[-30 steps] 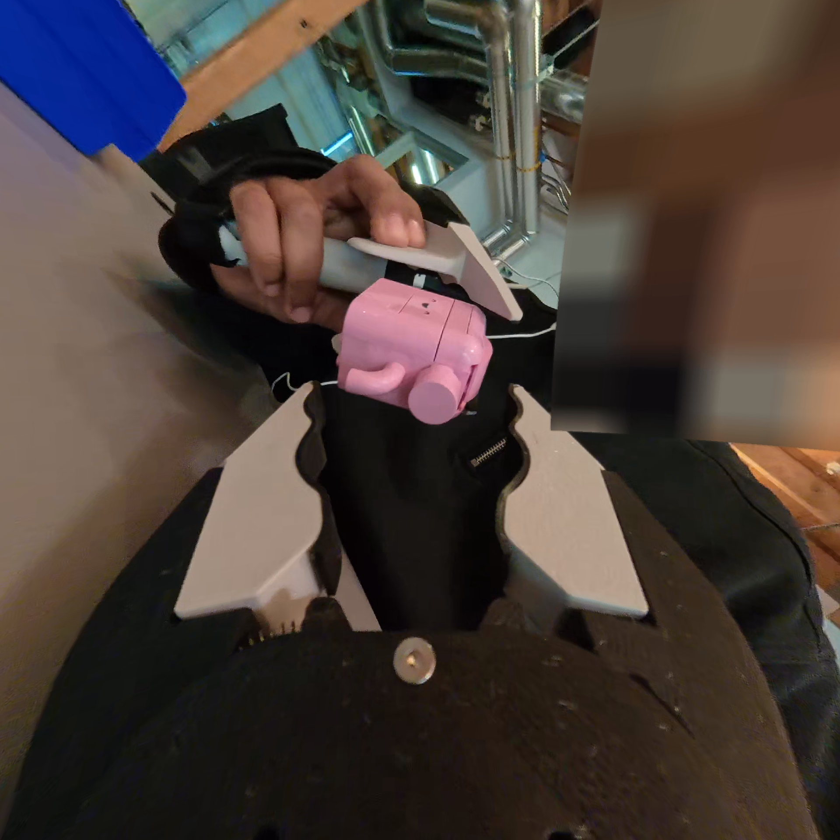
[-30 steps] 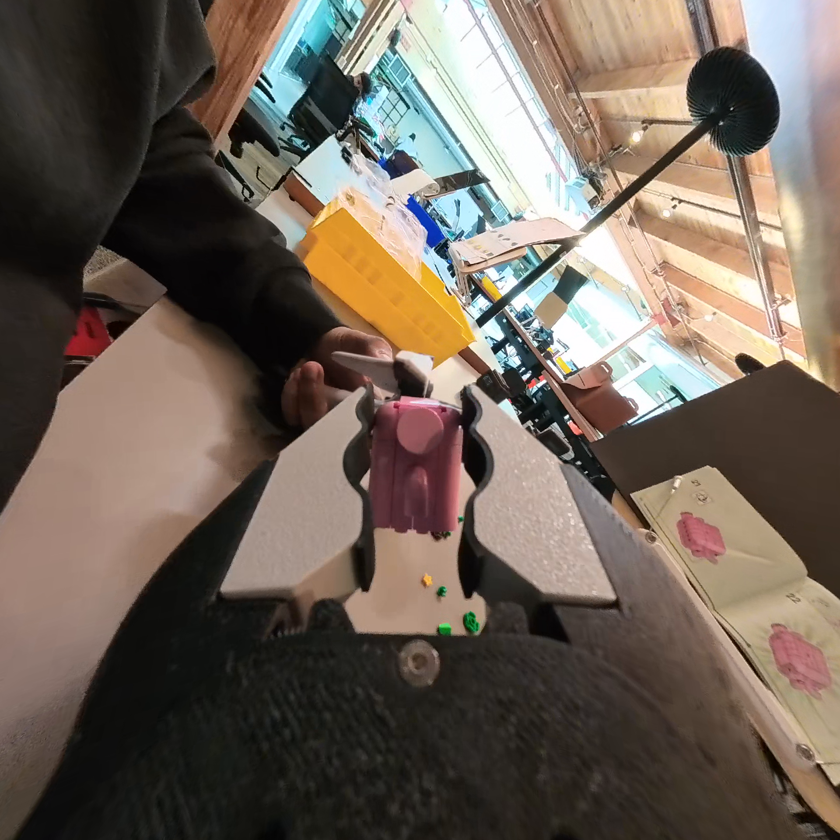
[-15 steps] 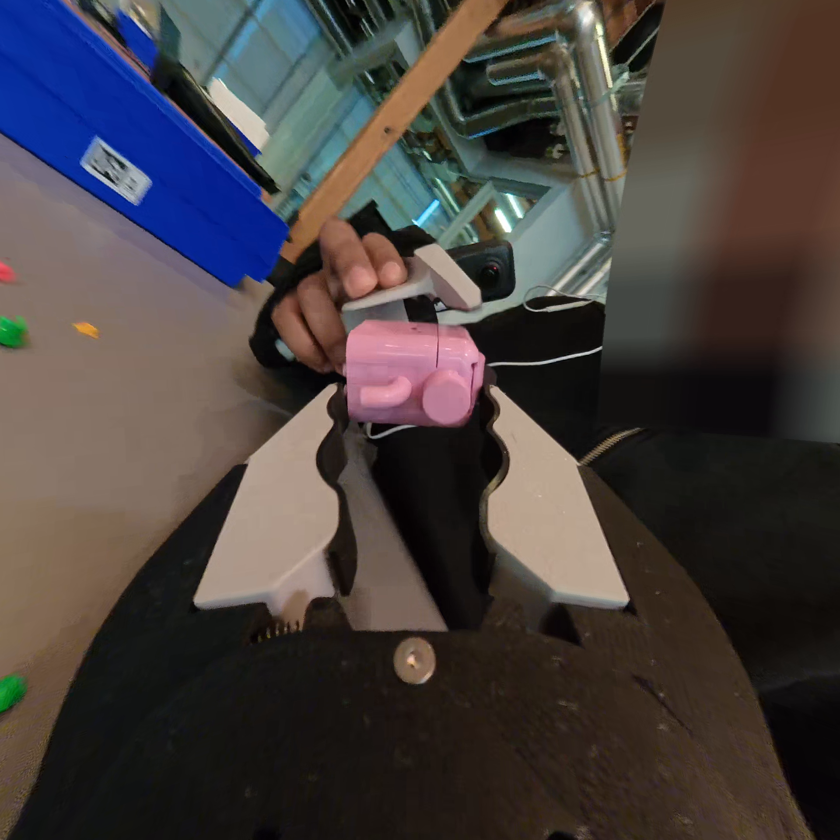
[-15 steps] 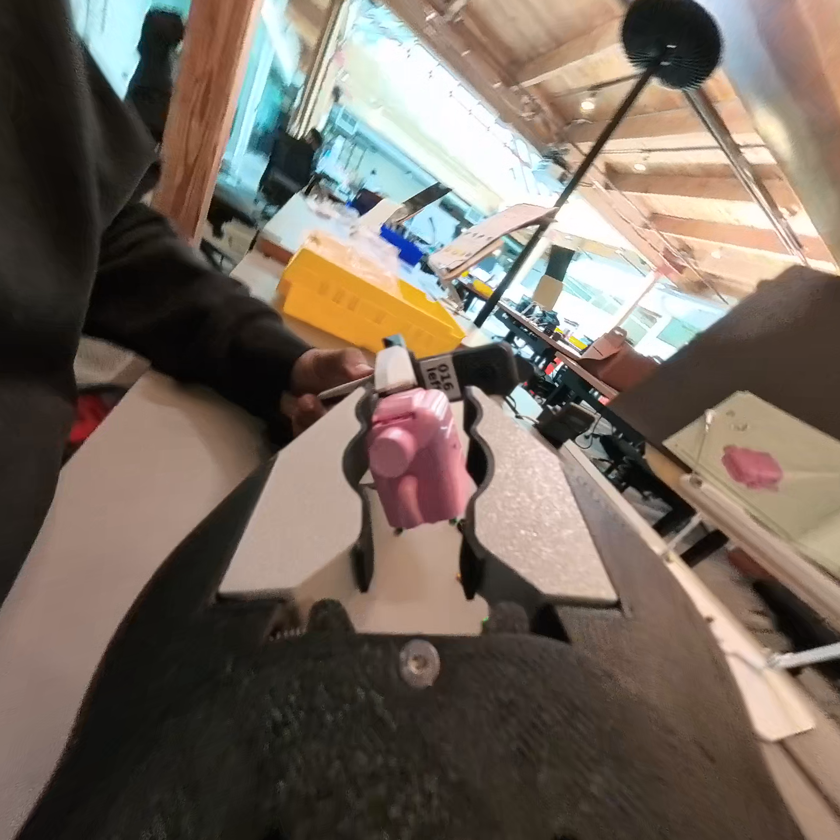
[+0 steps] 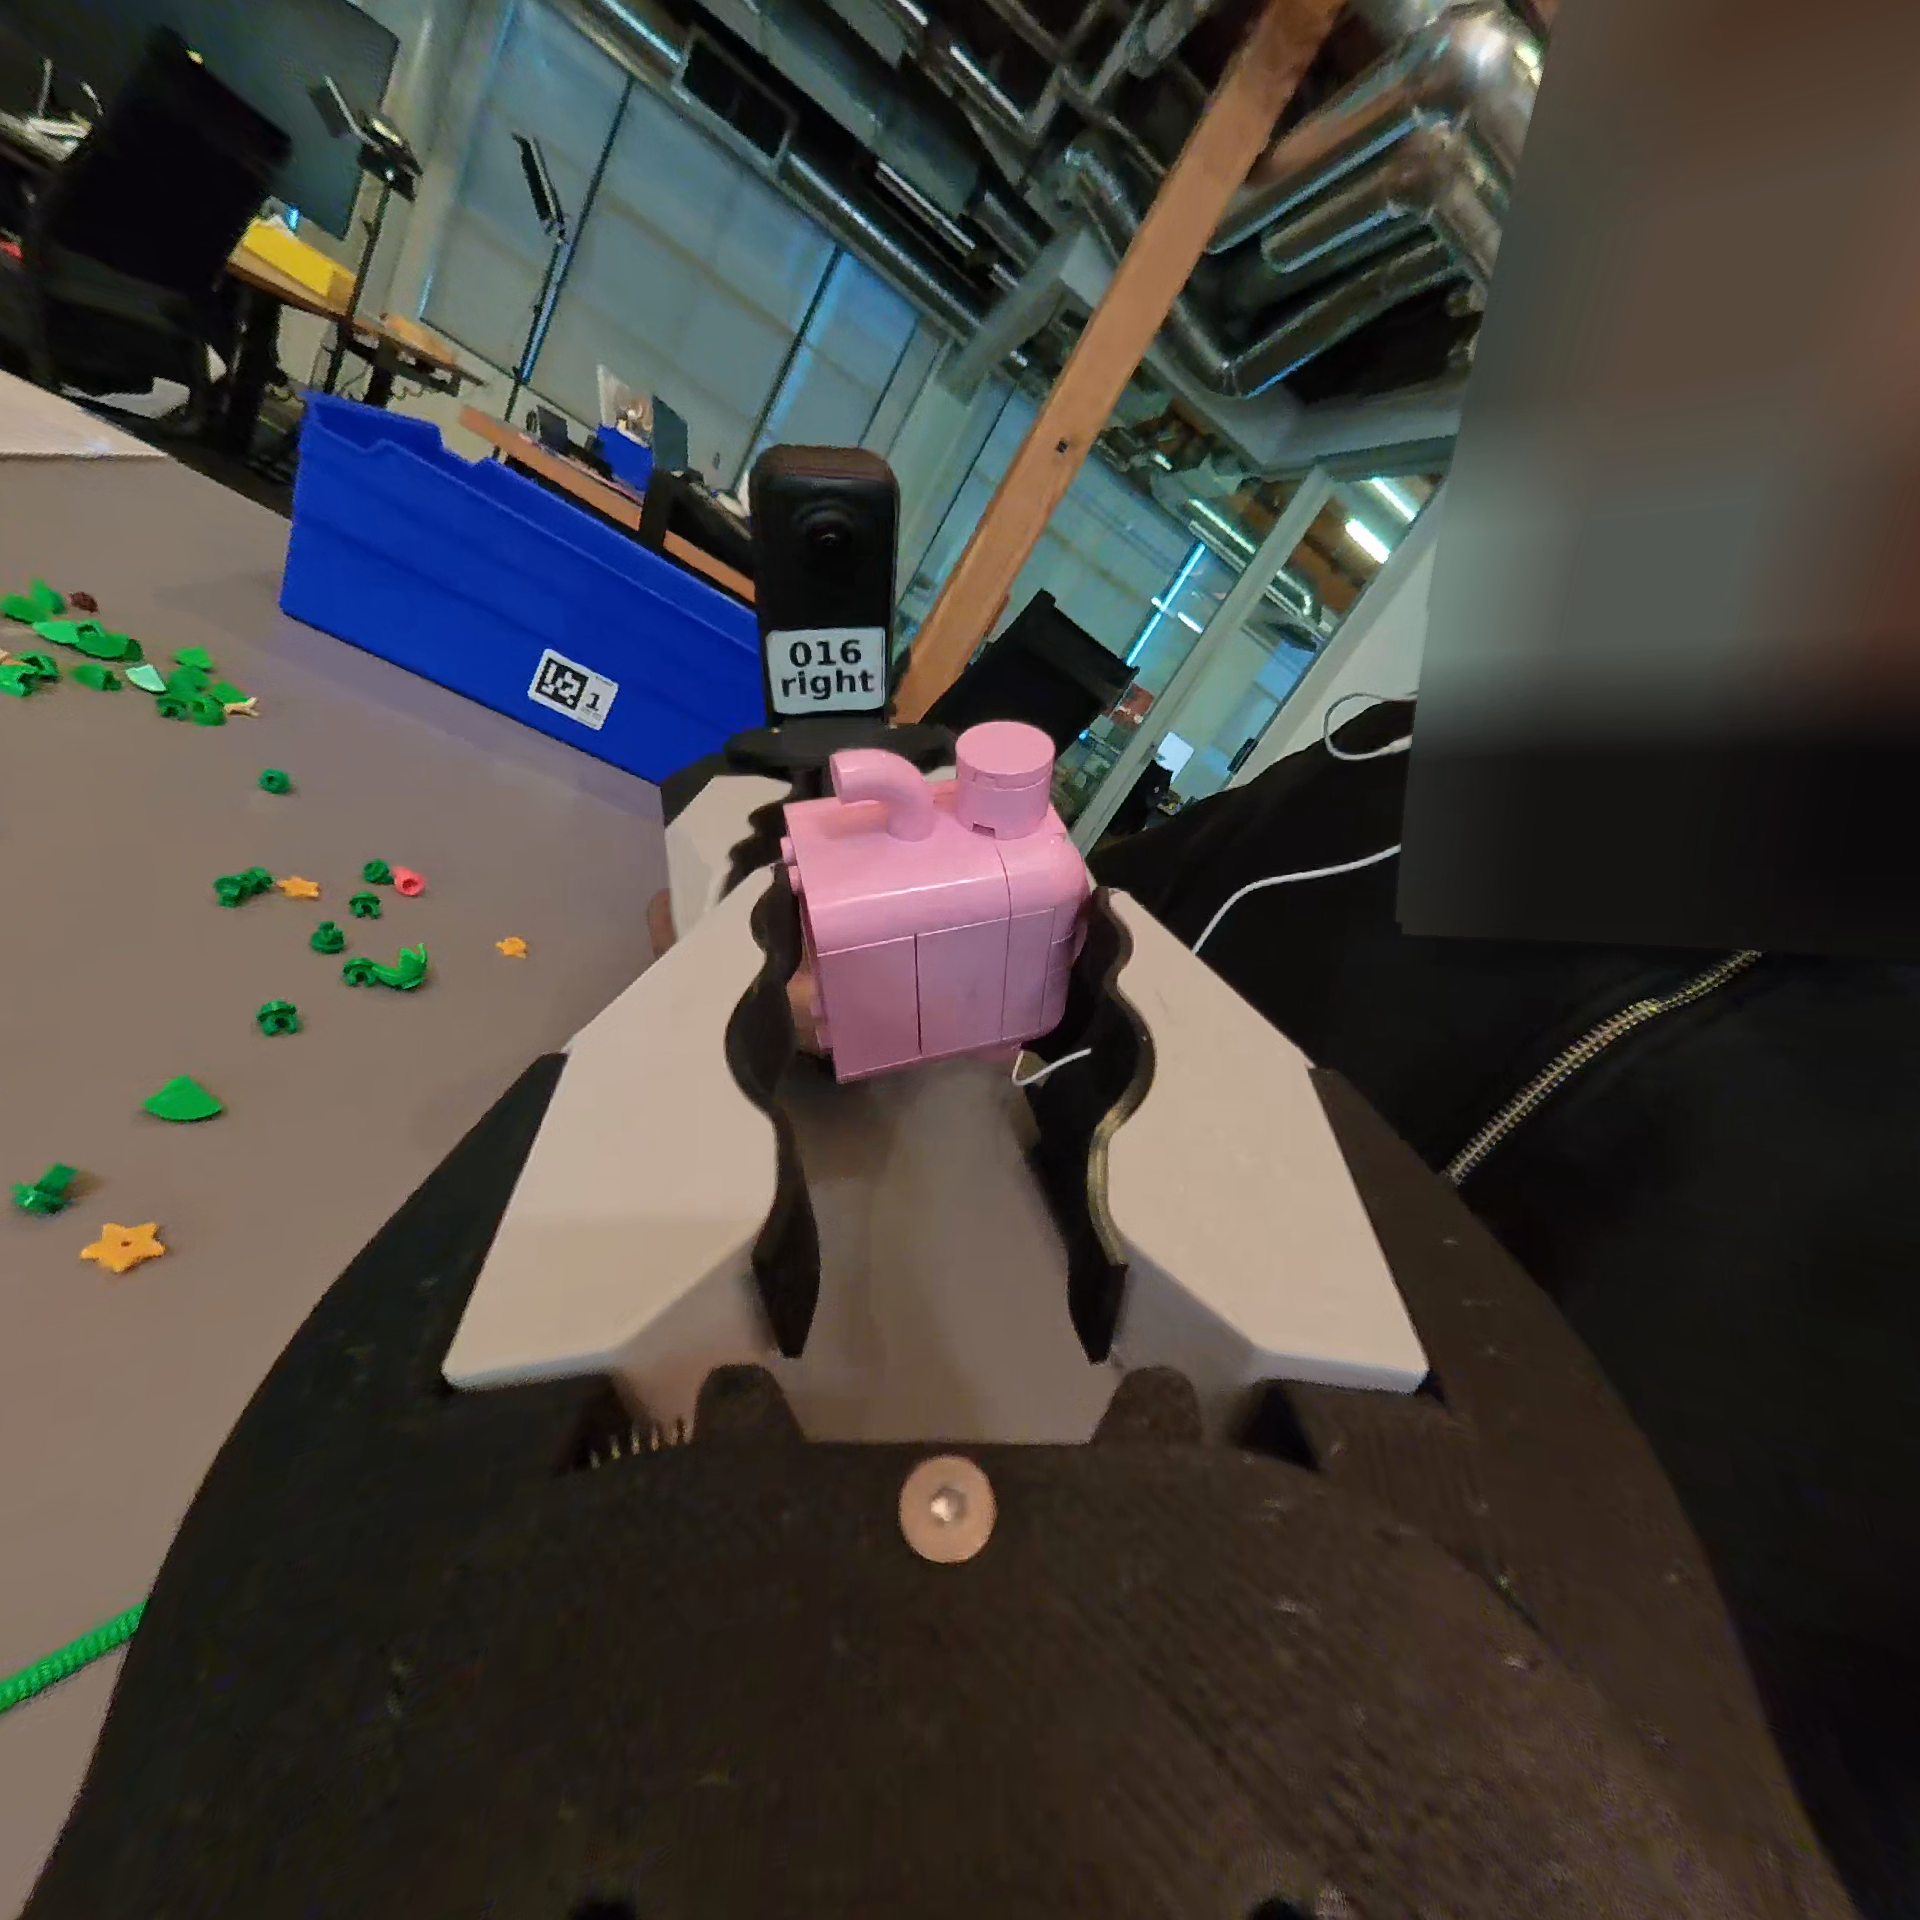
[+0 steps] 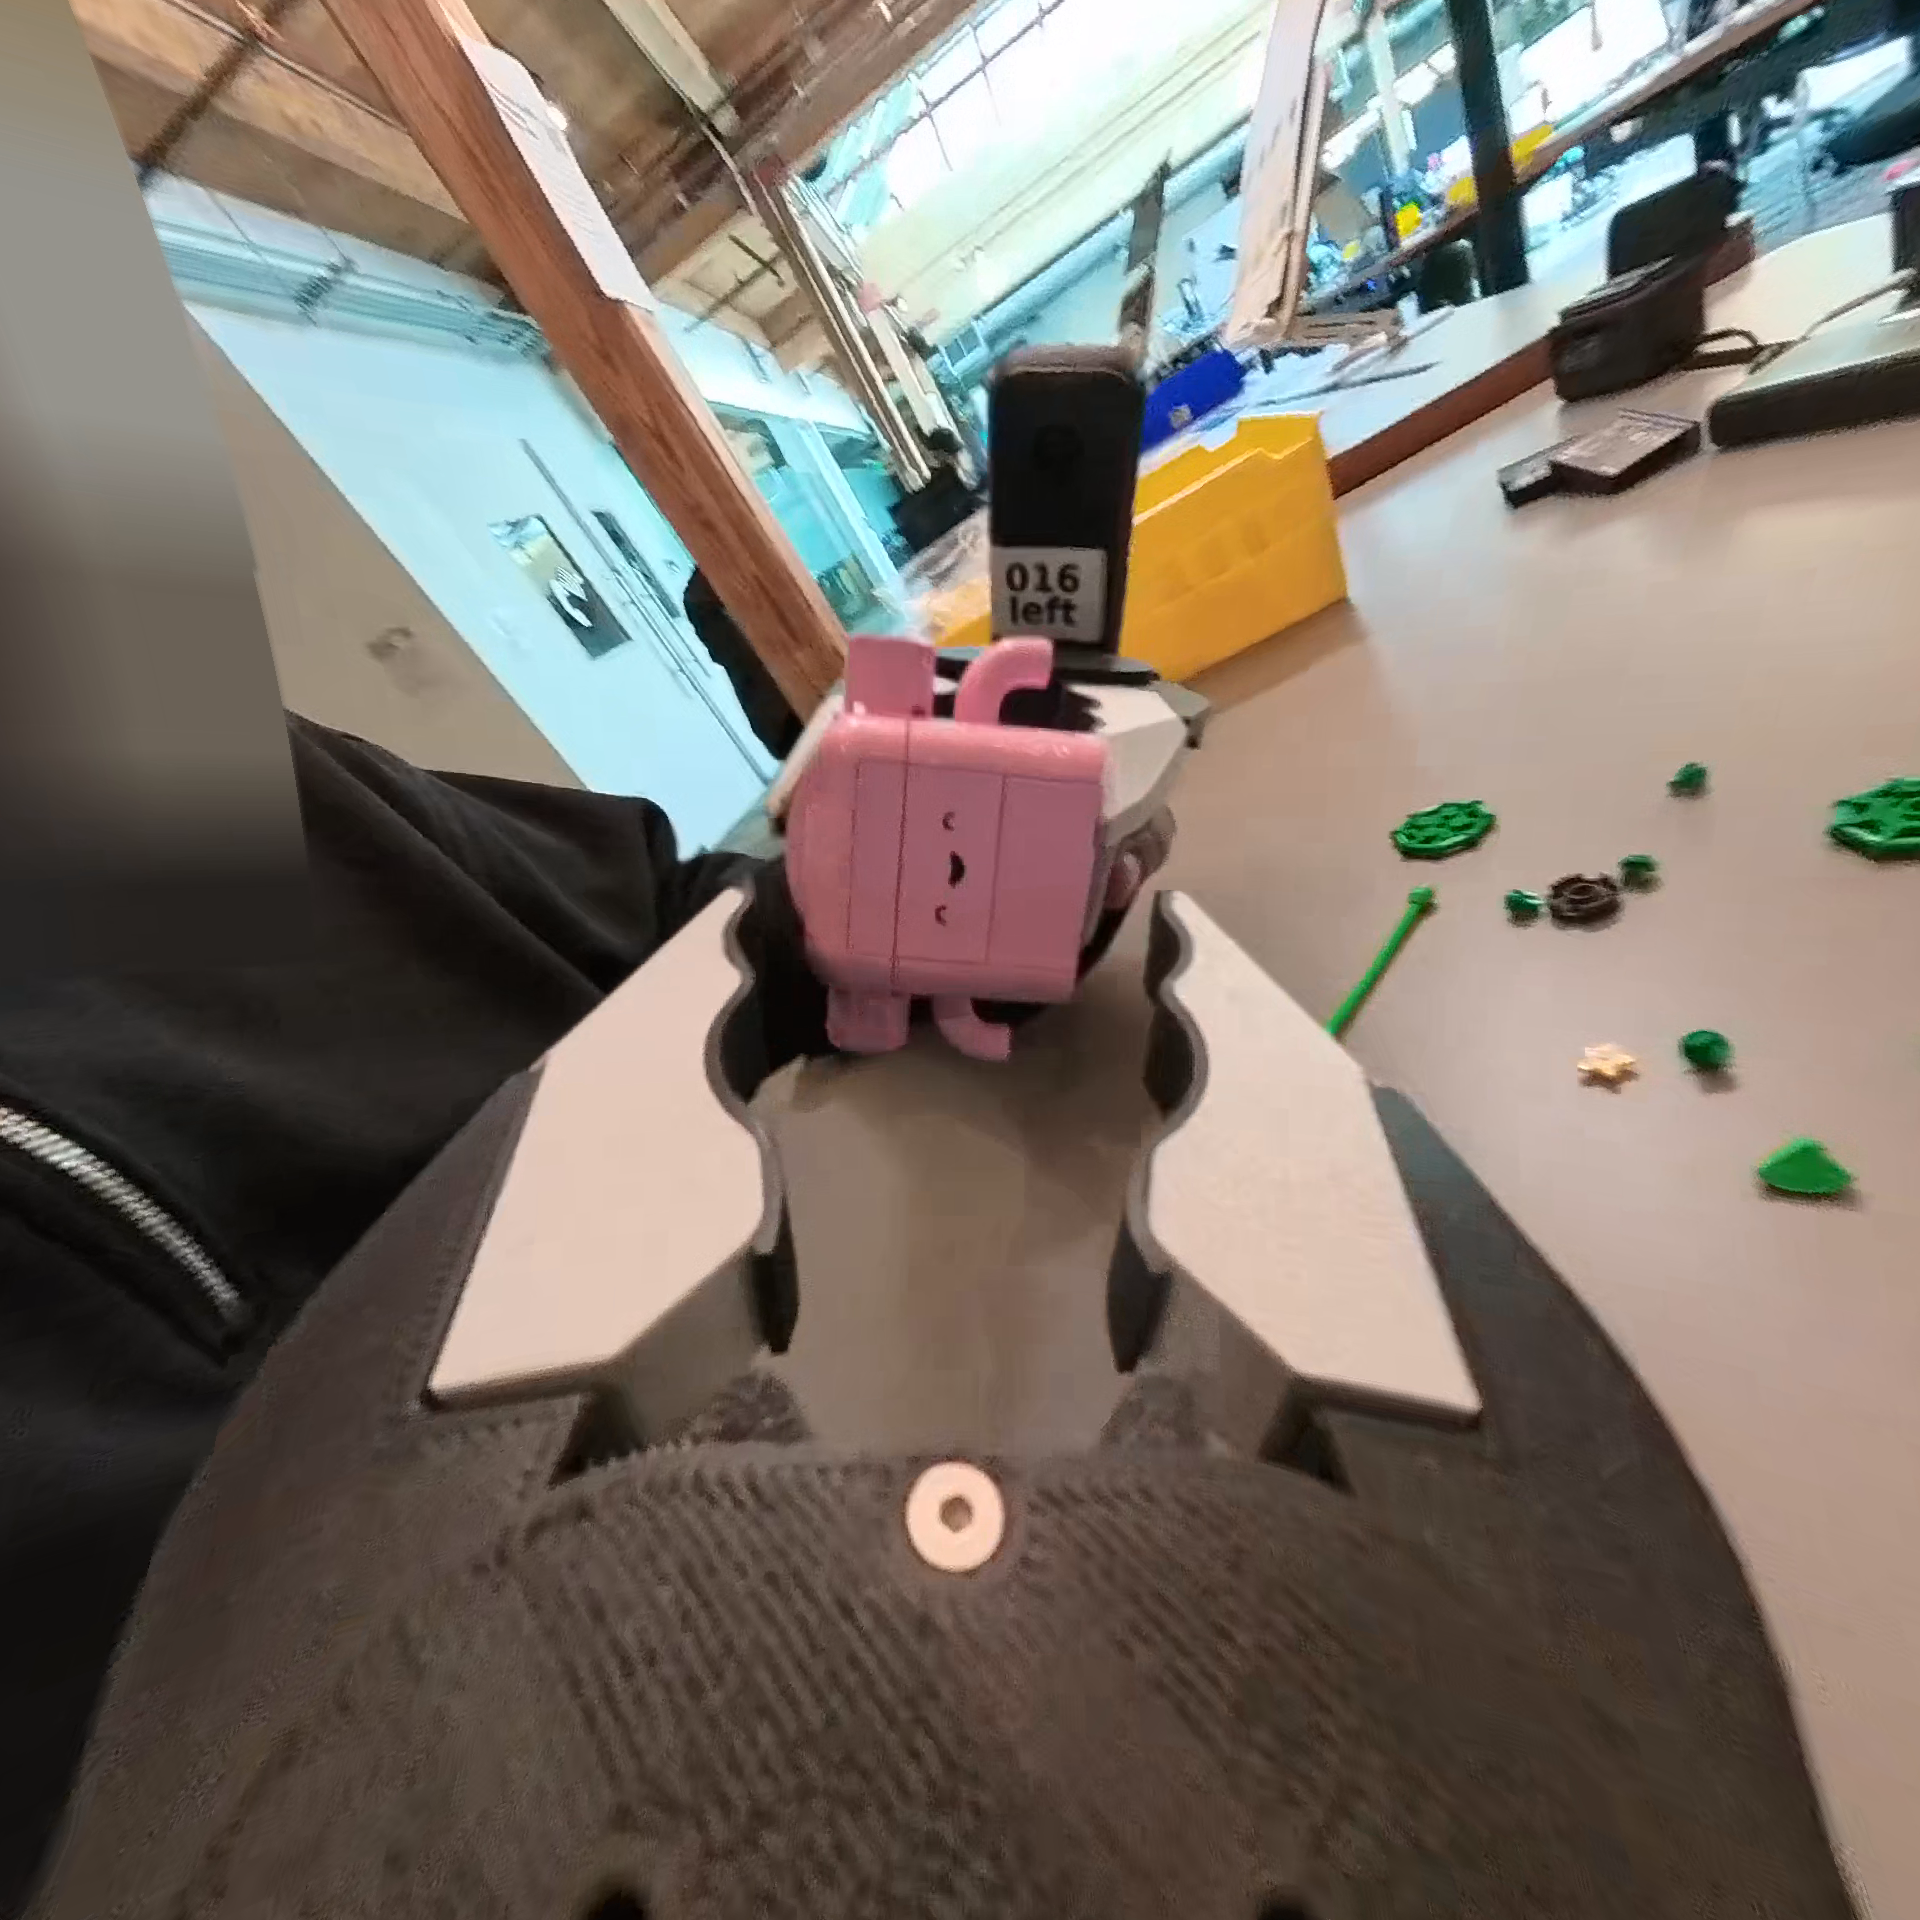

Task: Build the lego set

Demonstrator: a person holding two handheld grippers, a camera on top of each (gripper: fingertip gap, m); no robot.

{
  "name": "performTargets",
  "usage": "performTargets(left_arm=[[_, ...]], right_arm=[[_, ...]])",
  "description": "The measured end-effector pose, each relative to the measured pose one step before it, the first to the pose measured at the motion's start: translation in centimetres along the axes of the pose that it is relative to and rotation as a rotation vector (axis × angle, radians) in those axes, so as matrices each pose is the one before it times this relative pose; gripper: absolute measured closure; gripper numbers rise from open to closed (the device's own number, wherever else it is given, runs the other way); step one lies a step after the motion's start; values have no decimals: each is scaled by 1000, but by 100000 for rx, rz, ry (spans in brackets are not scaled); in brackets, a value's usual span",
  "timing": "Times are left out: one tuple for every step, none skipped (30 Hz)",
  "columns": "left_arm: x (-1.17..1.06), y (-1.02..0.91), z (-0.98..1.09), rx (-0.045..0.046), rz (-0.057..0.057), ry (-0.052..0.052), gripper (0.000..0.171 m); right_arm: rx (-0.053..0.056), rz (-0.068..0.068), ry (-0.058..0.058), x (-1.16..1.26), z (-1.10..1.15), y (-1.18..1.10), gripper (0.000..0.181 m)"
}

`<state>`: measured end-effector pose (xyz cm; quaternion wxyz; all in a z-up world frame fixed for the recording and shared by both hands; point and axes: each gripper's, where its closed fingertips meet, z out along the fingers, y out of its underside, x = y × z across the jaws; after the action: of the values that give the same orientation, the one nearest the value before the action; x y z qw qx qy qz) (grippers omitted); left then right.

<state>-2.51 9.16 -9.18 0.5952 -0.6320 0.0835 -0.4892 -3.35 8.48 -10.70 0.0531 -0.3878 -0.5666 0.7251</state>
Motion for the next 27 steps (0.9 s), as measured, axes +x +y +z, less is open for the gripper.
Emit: performTargets(left_arm=[[-52, 293, 176, -1643, 995, -686, 121], [10, 255, 186, -1322, 1528, -594, 122], [-20, 183, 159, -807, 1160, -655, 122], [-26, 95, 78, -292, 467, -283, 122], [-17, -29, -5, 160, -31, 64, 123], [8, 21, -8, -234, 212, 178, 122], [35, 48, 17, -318, 364, 168, 123], [-12, 23, -5, -297, 419, -348, 122], [-93, 34, -31, -580, 393, -885, 122], [-58, 47, -57, -535, 731, -623, 124], [25, 85, 18, -614, 267, -22, 124], [38, -18, 22, 46, 33, 20, 124], [8, -12, 26, 57, -147, -80, 124], [-7, -23, 9, -114, -154, -45, 124], [-9, 29, 12, -251, -2, -83, 124], [-15, 40, 16, -187, -469, 122, 124], [7, 11, 13, 105, -683, 273, 124], [7, 41, 23, -99, -512, 85, 124], [6, 24, 13, -50, -443, 69, 124], [9, 12, 25, 61, -226, -134, 124], [-11, 5, 19, 97, -331, -164, 124], [-24, 38, 4, -67, -434, -154, 124], [-41, 46, 18, -58, -344, -184, 124], [-54, 76, 9, -304, -274, -318, 123], [-56, 77, 17, -425, -139, -326, 123], [-36, 72, 4, -559, -32, -286, 123], [-6, 18, 3, -205, 144, -248, 123]], right_arm=[[1709, 627, -1264, -160, -41, -229, 114], [500, -195, -479, -53, -44, -66, 118], [-871, -1248, 12, -26, -30, 87, 122], [-877, -1781, 704, 5, -45, 51, 122], [-999, -1654, 777, 4, -27, 22, 123], [-1415, -1929, 645, -14, -7, 67, 124], [-1918, -2312, 533, -1, -18, 121, 124], [-2369, -2975, 865, 63, -8, 223, 125], [-1610, -3009, 1330, 101, -25, 130, 126], [-231, -2500, 1551, 113, -68, -42, 126], [-696, -1426, 95, -71, -9, 35, 126], [-94, -3, -197, -32, -24, -38, 126], [-181, 370, -256, 2, -15, -29, 126], [-283, -53, -125, -3, -16, 4, 126], [-569, -456, 76, 5, -11, 49, 126], [-598, -148, 196, 1, -8, 31, 126], [-523, -41, 255, -10, -24, 15, 126], [-520, -122, 282, -11, -22, 29, 126], [-204, -108, 201, -14, -12, 14, 127], [-157, 396, -48, -18, -21, 6, 126], [-334, 822, -21, 11, -3, 30, 127], [-373, 750, -1, 19, -10, 57, 127], [-351, 1074, -109, 14, -10, 62, 127], [-393, 1127, -106, 31, -13, 80, 127], [-319, 808, -79, 8, -15, 100, 127], [-333, 857, 7, 5, 5, 83, 127], [54, 805, -61, -14, 1, 4, 127]])
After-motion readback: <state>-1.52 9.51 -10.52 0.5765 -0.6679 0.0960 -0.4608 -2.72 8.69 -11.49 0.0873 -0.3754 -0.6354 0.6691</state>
